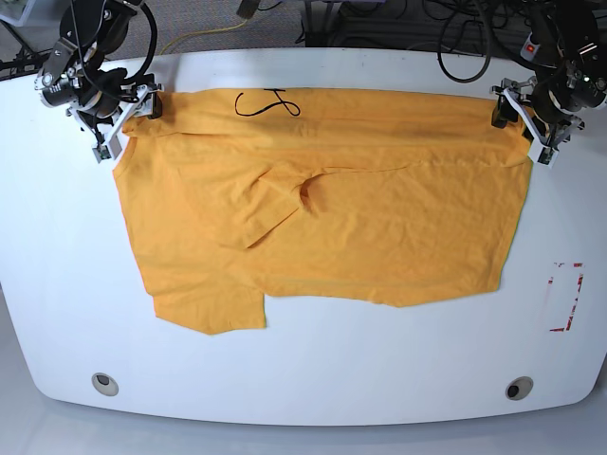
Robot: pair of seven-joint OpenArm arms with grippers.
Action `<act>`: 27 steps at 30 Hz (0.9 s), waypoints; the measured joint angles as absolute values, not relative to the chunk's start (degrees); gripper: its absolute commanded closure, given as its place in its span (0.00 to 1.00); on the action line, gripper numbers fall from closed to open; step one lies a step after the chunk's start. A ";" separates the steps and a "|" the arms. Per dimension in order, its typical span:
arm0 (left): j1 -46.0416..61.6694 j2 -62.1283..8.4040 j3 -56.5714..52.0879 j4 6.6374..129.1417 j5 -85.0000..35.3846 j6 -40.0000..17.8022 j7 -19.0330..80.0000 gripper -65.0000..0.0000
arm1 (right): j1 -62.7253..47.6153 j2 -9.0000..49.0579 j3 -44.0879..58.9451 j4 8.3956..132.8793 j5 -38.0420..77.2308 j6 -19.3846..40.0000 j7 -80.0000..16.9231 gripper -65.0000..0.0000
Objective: Fold the T-shirt properly
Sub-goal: 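Lower the folded hem onto the collar edge and open both grippers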
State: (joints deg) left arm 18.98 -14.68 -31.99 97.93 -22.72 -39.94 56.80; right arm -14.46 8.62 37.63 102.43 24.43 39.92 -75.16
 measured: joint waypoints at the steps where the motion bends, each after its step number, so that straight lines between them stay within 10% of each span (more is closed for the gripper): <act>1: 19.27 -14.85 -32.16 97.91 -21.26 -39.97 55.77 0.42 | -14.39 8.21 37.80 101.36 24.16 39.90 -75.16 0.34; 10: 19.94 -14.92 -32.10 97.65 -15.03 -39.94 52.95 0.43 | -14.20 7.66 37.80 98.87 25.12 39.94 -72.34 0.74; 13: 19.99 -14.90 -32.03 97.65 -14.48 -39.94 52.86 0.60 | -14.24 7.64 37.85 98.61 25.30 39.92 -72.27 0.88; 17: 19.99 -15.18 -32.03 97.65 -11.94 -39.94 52.90 0.78 | -14.57 8.08 37.69 98.59 25.61 39.92 -72.47 0.90; 27: 20.71 -16.71 -32.01 97.80 -11.90 -40.18 52.82 0.79 | -15.90 11.88 36.86 98.80 25.74 40.07 -73.58 0.90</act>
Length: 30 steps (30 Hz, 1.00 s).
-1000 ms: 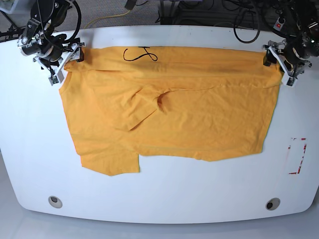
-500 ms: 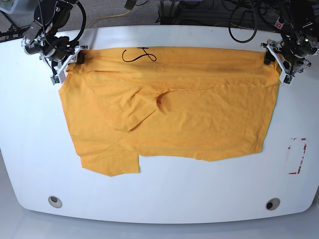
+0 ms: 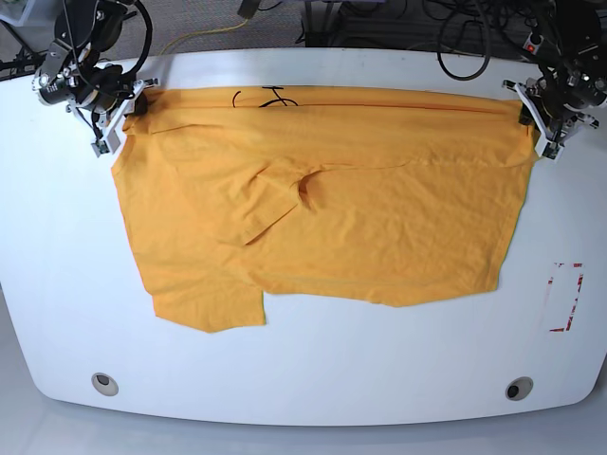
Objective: Fold the T-shirt properly
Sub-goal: 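Lower the folded hem onto the collar edge and open both grippers, then release the fold and move both grippers back toward the shirt's folded edge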
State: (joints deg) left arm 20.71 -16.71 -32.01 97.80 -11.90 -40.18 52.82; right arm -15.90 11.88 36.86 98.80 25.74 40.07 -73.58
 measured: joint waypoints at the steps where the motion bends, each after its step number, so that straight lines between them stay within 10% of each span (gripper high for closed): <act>1: 21.06 -17.10 -32.03 97.89 -12.08 -40.16 52.84 0.79 | -16.16 12.32 36.86 99.04 25.71 40.07 -73.78 0.90; 17: 24.29 -20.21 -37.26 103.63 -11.18 -40.32 60.42 0.69 | -21.43 15.49 37.12 103.24 24.60 40.01 -76.75 0.86; 24: 24.18 -20.12 -37.36 105.89 -11.40 -40.32 60.62 0.57 | -21.54 15.35 37.32 103.92 24.69 39.97 -76.64 0.39; 30: 23.90 -19.94 -36.51 109.56 -11.53 -40.32 60.42 0.57 | -23.88 14.22 42.09 112.71 24.23 39.94 -76.79 0.17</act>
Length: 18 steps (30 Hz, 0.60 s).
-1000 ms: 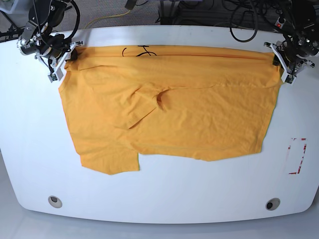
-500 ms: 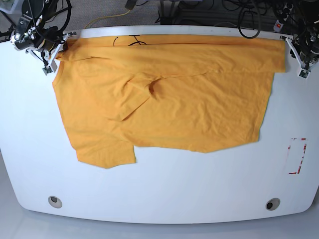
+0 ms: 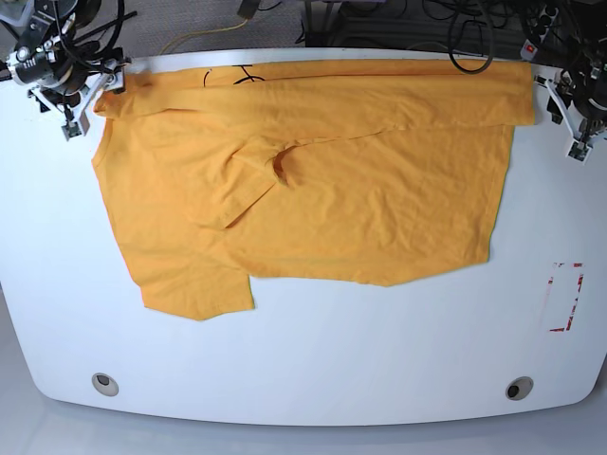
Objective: Fold the T-shirt properly
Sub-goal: 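Release the fold and move both grippers back toward the shirt's folded edge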
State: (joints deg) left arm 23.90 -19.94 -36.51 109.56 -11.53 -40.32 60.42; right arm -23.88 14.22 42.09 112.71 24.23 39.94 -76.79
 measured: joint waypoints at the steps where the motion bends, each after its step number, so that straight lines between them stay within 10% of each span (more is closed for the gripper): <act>1: 23.94 -20.05 -35.51 109.58 -11.14 -40.34 60.51 0.57 | -23.88 13.74 42.54 113.65 23.97 39.90 -77.01 0.17; 18: 23.88 -9.78 -23.90 109.56 -11.14 -40.32 60.40 0.58 | -11.55 12.53 42.72 111.07 23.70 39.88 -77.19 0.17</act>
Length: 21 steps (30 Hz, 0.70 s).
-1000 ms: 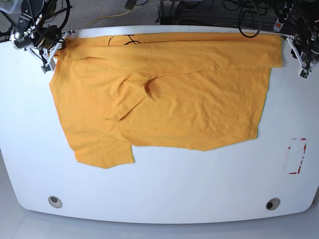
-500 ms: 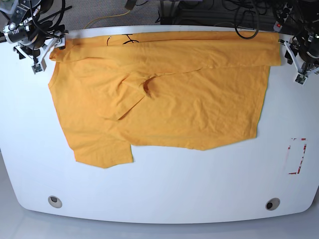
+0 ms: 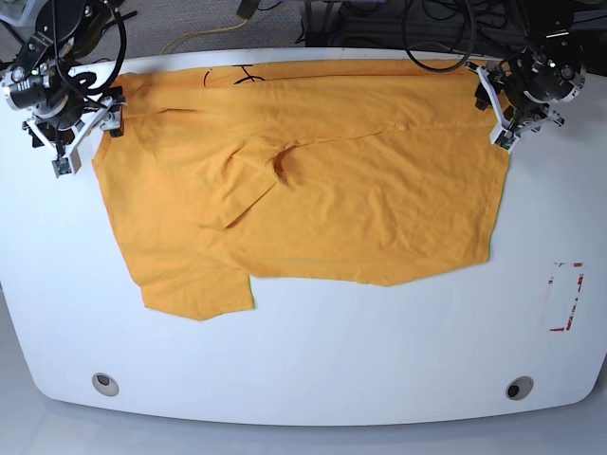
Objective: Fold the T-shirt properly
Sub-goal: 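Release the fold and move both grippers back toward the shirt's folded edge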
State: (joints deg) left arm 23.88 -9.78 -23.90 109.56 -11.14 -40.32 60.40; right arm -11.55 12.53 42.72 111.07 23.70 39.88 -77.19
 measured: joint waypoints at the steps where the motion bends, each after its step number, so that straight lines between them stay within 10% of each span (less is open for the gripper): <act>1: 23.94 -9.32 -23.90 109.51 -11.09 -40.36 60.49 0.58 | -10.04 12.71 41.43 110.17 23.35 39.97 -77.32 0.17; 21: 23.92 -13.67 -25.10 101.62 -13.34 -40.14 57.58 0.58 | 18.39 17.91 32.08 71.55 9.41 39.79 -59.81 0.17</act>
State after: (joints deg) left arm 23.92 -13.67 -25.10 101.62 -13.34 -40.14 57.58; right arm 18.39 17.91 32.08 71.55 9.41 39.79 -59.81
